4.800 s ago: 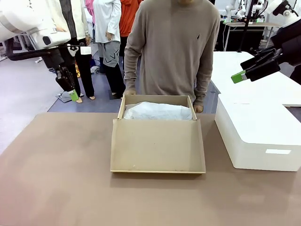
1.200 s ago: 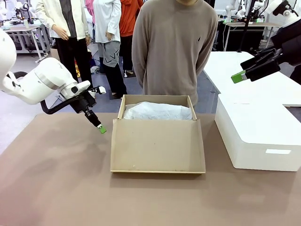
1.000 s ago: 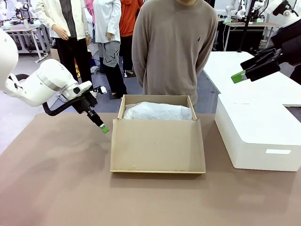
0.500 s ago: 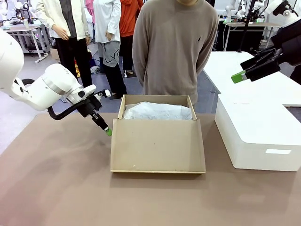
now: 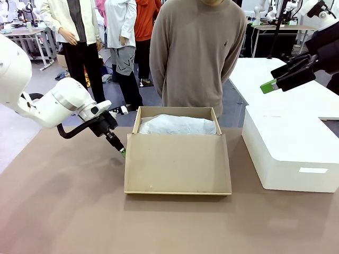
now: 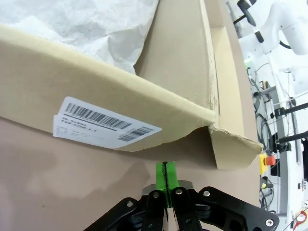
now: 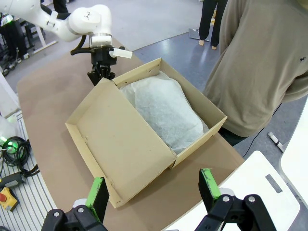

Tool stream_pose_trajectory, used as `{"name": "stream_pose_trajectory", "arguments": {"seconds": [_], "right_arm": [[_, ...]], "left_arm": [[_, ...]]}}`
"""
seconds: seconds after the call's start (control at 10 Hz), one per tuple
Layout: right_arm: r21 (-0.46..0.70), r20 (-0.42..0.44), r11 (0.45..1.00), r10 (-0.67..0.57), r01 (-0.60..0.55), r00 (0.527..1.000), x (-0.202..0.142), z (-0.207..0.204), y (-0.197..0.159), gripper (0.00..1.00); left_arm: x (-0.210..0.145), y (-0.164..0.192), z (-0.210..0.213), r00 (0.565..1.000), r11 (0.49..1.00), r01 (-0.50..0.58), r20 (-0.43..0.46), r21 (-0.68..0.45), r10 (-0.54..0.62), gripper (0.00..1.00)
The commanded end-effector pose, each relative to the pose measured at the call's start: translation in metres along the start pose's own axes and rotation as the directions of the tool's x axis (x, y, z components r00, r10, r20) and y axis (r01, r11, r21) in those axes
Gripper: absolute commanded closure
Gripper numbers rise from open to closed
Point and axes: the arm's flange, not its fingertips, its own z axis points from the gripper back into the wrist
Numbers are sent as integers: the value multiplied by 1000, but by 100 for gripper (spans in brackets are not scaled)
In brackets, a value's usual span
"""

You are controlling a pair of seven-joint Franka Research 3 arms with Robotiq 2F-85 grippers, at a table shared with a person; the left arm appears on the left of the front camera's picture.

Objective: Pack the shoes into the box.
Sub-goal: Close the Shoes Box.

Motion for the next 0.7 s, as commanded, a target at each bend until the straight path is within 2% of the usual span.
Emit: {"name": "stream_pose_trajectory", "arguments": {"seconds": [0.0, 0.6], "right_arm": [[13, 15, 1000, -2, 2, 1000, 0, -1, 0, 0], [13, 15, 1000, -2, 2, 1000, 0, -1, 0, 0]], "left_arm": [[1, 1, -1, 999, 998, 15, 42, -61, -12, 100], [3, -2, -15, 997, 990, 35, 67, -139, -26, 100]]}}
